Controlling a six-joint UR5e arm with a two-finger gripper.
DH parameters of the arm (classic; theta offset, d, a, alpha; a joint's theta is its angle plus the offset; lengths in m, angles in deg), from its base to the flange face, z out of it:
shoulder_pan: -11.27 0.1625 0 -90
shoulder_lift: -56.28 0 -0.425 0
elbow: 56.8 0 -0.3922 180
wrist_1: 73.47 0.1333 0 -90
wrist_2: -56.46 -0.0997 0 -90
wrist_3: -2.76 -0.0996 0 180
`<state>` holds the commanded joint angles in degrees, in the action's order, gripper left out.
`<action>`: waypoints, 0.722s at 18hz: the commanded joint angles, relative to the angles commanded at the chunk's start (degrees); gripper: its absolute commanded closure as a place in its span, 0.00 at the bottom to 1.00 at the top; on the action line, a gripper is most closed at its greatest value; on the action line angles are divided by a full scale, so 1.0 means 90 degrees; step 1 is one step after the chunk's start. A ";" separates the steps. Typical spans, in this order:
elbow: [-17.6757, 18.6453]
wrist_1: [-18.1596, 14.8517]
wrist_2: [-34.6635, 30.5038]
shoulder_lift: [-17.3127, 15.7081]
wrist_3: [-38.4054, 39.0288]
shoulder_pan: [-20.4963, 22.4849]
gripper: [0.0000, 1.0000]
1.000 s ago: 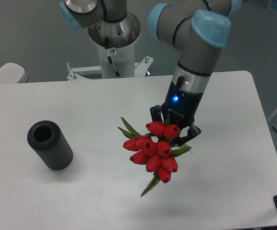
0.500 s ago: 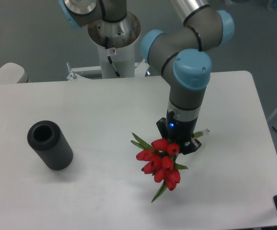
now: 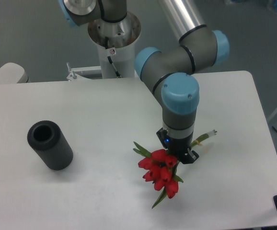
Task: Pick up the flowers from the vase
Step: 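Carry the tulip bunch away from the vase and hold it above the table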
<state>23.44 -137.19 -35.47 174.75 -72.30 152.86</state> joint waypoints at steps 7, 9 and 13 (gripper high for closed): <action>-0.0273 -0.0010 -0.0039 0.0235 -0.0225 0.0049 1.00; -0.0274 -0.0010 -0.0029 0.0245 -0.0225 0.0068 1.00; -0.0264 -0.0019 -0.0039 0.0245 -0.0225 0.0068 1.00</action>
<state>21.07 -137.36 -35.82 176.95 -74.32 153.48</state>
